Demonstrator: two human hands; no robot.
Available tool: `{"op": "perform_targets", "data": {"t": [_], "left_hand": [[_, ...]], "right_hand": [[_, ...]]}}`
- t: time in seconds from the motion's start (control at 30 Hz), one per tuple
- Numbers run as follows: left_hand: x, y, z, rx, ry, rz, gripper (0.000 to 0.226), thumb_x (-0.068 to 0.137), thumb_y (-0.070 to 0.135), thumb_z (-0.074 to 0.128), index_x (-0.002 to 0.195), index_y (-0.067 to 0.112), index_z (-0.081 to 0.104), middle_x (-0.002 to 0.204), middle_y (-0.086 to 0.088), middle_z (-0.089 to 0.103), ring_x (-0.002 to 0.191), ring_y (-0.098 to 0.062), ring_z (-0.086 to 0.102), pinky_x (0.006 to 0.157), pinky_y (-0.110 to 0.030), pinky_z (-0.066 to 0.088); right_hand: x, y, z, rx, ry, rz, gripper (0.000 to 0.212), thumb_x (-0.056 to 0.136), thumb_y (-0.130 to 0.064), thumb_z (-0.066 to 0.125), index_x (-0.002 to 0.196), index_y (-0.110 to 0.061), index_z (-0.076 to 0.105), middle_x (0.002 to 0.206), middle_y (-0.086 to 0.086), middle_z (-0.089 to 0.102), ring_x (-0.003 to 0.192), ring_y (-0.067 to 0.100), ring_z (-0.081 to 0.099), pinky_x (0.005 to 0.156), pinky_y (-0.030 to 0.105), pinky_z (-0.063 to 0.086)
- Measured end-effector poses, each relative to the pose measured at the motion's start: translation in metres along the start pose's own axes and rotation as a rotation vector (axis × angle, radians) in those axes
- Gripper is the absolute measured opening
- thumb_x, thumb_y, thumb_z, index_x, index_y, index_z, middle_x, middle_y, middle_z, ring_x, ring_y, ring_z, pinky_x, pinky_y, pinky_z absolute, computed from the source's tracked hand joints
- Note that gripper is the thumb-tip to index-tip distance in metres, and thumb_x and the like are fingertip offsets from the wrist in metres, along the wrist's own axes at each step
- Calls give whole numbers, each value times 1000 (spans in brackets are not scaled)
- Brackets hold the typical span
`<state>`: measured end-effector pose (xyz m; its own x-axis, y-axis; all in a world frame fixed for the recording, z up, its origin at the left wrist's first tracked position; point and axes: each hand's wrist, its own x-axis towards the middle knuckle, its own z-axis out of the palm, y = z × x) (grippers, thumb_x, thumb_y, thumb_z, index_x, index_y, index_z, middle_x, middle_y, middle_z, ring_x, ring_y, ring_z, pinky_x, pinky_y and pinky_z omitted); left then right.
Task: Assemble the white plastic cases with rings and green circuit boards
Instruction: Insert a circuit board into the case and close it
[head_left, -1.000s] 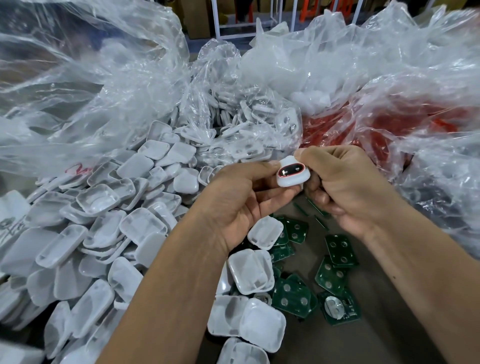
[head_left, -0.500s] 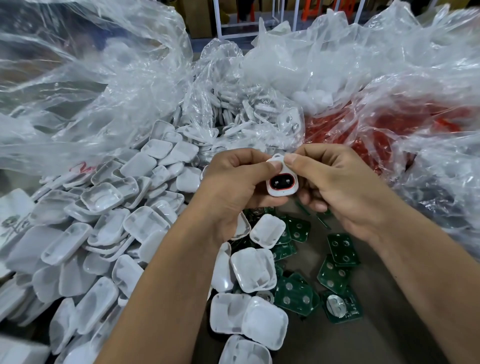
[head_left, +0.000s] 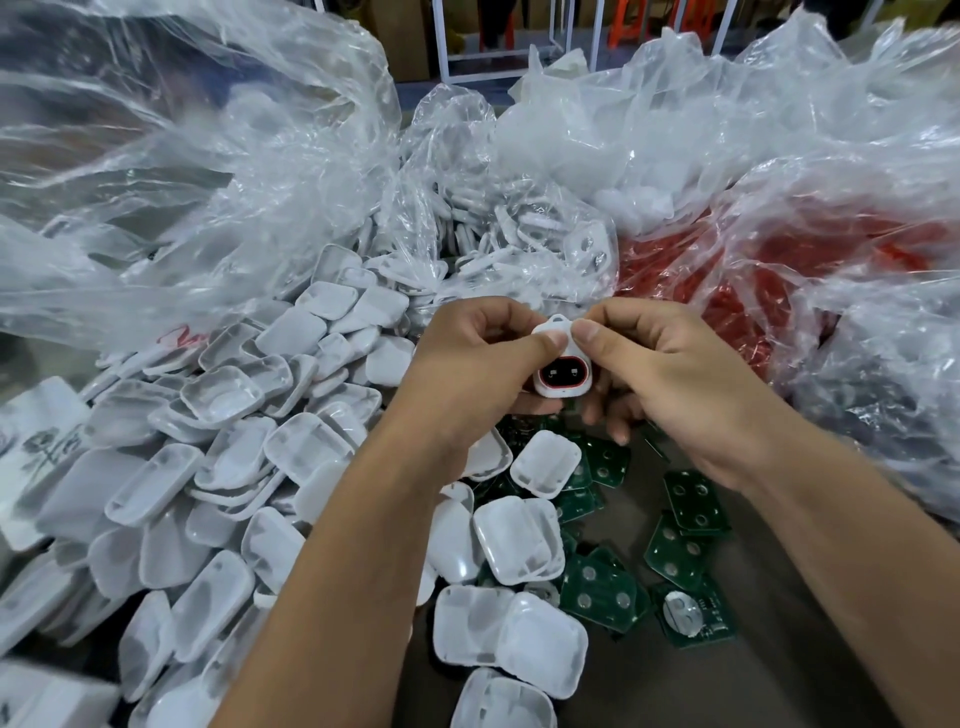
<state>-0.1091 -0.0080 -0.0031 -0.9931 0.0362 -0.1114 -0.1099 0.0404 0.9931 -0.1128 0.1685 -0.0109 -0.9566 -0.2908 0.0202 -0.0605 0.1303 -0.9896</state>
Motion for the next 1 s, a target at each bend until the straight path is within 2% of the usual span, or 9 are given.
{"op": "perform_targets", "data": {"t": [0.13, 0.2, 0.33, 0.43, 0.63, 0.8, 0.9, 0.93, 1.0], "left_hand": [[-2, 3, 1, 32, 76, 121, 23, 96, 23, 72, 86, 3, 71, 77, -13, 73, 64, -17, 71, 59, -32, 60], [-3, 9, -3, -34, 151, 206, 32, 99, 32, 67, 84, 4, 71, 74, -15, 71, 57, -19, 69, 55, -31, 57], [-4, 25, -32, -375, 366, 280, 44, 105, 38, 56, 70, 19, 73, 67, -5, 68, 51, -15, 62, 49, -26, 50], [-4, 30, -54, -655, 449, 234, 45, 107, 43, 47, 79, 15, 67, 68, -3, 62, 53, -16, 55, 51, -28, 45], [-9, 33, -76, -1155, 417, 109, 49, 104, 45, 48, 78, 11, 72, 67, -1, 59, 56, -15, 53, 47, -21, 42], [-9, 33, -78, -1159, 449, 86, 48, 106, 43, 45, 79, 11, 69, 67, -1, 57, 55, -14, 53, 49, -21, 42], [-7, 32, -75, -1113, 463, 77, 46, 106, 42, 45, 82, 11, 68, 67, 0, 56, 56, -14, 51, 49, -21, 41], [-6, 32, -74, -1091, 465, 81, 45, 106, 42, 45, 83, 11, 68, 68, 0, 56, 56, -14, 51, 48, -21, 41], [-6, 32, -71, -1035, 468, 96, 44, 106, 41, 45, 83, 11, 68, 67, 0, 55, 56, -14, 49, 47, -20, 40]], "right_hand": [[0, 0, 5, 8, 29, -59, 26, 107, -28, 57, 95, -8, 68, 79, 20, 72, 64, 40, 66, 50, 36, 49], [3, -10, 15, 40, 64, -148, 25, 108, -23, 55, 95, -6, 66, 82, 17, 72, 68, 36, 70, 48, 34, 53], [19, -60, 49, 21, 33, -386, 16, 109, -16, 54, 100, -4, 61, 80, 15, 73, 70, 32, 76, 47, 29, 56], [44, -108, 89, -23, -48, -511, 12, 107, -11, 56, 108, 0, 61, 72, 16, 73, 58, 30, 73, 43, 29, 52], [123, -163, 181, -415, -93, -436, 15, 102, -8, 58, 93, -2, 68, 69, 14, 72, 52, 19, 71, 43, 26, 47], [173, -154, 207, -637, -123, -239, 30, 100, -9, 57, 127, -2, 66, 94, 5, 71, 62, 8, 66, 50, 16, 53], [172, -149, 198, -618, -105, -214, 28, 99, -7, 58, 124, 0, 67, 109, 12, 75, 79, 17, 74, 71, 27, 64], [168, -149, 192, -585, -93, -233, 23, 99, -5, 60, 119, 1, 68, 107, 15, 76, 83, 22, 77, 77, 33, 65], [147, -150, 176, -404, -67, -314, 11, 97, -1, 63, 105, 4, 70, 90, 19, 76, 74, 26, 78, 73, 37, 66]]}}
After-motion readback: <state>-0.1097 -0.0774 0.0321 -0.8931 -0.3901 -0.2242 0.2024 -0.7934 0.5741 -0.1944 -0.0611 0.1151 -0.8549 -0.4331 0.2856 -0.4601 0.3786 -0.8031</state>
